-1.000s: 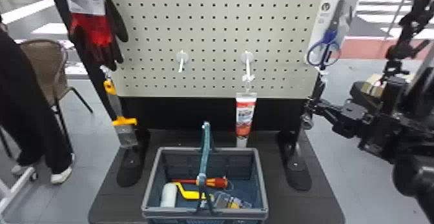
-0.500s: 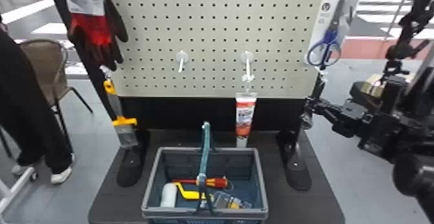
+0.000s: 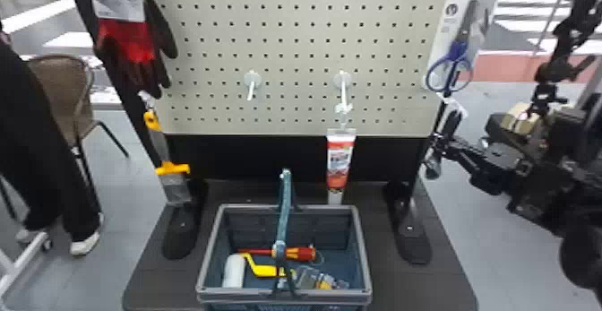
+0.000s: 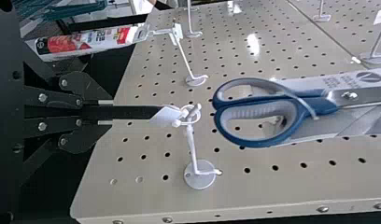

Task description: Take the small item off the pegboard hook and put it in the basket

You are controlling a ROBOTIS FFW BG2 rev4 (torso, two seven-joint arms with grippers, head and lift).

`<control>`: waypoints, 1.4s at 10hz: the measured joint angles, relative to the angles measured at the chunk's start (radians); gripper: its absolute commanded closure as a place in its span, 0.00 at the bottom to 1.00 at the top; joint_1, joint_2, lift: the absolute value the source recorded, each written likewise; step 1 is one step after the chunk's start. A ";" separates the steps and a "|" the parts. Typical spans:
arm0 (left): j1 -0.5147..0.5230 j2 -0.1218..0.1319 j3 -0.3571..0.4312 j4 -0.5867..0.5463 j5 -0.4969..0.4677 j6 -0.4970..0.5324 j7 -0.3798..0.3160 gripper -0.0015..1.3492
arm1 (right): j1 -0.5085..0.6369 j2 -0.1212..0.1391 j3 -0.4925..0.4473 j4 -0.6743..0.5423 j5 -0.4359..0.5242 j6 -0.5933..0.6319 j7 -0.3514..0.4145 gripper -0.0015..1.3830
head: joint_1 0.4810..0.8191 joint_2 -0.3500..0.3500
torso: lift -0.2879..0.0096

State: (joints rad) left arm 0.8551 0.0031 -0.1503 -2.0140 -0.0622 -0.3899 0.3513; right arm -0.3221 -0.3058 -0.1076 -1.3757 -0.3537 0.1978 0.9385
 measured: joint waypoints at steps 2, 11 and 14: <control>-0.001 0.002 -0.001 0.000 0.001 -0.001 0.000 0.35 | 0.004 -0.001 -0.008 -0.037 -0.006 0.002 -0.001 0.87 | 0.20 0.50 | 0.63; -0.004 0.005 -0.005 0.007 0.007 -0.003 0.000 0.35 | 0.337 0.097 -0.101 -0.410 -0.192 0.015 -0.240 0.87 | 0.20 0.50 | 0.63; -0.011 0.009 -0.011 0.014 0.010 -0.003 0.000 0.35 | 0.390 0.152 -0.100 -0.458 -0.233 0.033 -0.267 0.87 | 0.20 0.50 | 0.63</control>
State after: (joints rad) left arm 0.8441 0.0120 -0.1610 -2.0003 -0.0522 -0.3930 0.3513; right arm 0.0677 -0.1534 -0.2072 -1.8341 -0.5870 0.2304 0.6711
